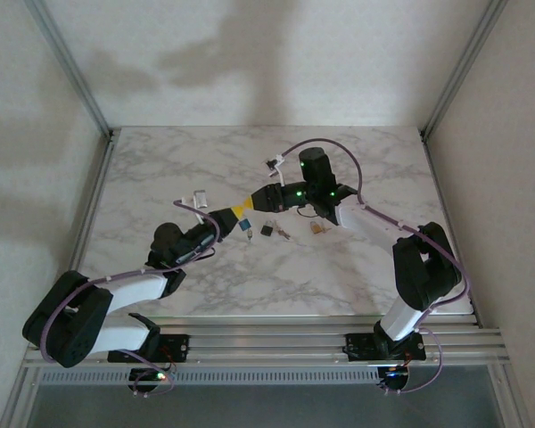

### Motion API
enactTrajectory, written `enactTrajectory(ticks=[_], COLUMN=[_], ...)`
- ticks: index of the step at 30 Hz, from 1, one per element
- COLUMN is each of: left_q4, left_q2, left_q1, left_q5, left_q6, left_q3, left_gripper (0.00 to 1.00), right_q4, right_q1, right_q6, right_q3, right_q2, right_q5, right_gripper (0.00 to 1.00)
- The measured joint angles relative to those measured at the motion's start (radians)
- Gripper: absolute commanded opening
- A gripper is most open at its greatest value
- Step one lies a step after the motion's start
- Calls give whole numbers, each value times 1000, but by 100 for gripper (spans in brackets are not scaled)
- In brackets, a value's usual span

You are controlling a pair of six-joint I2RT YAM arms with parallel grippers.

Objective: Lock with the key

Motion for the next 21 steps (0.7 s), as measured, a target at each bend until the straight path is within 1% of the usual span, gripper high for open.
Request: enactTrajectory(ticks=[3,9,10,11,12,21], left_q4=[-15,-49,-55,-60,-63,-132], left_q2=[1,1,1,1,1,0], left_q1=[8,21,25,28,31,40], left_q5=[0,-1,-2,-3,-5,-28], left_q6=[-11,-18,-18,-21,-21,-25], left_q3=[0,0,0,1,1,19], left_gripper=[0,0,0,0,0,0], right_q4=[-2,-40,-50,-61,-71,-159], right_q1=[0,0,0,0,0,0], right_q6=[-12,-55,-61,-68,-77,-120], right_q3=[0,0,0,0,1,4], right_q2=[0,0,0,0,-1,-7], right_q5=[11,56,65,78,87,177], right_gripper=[53,73,75,83,98,99])
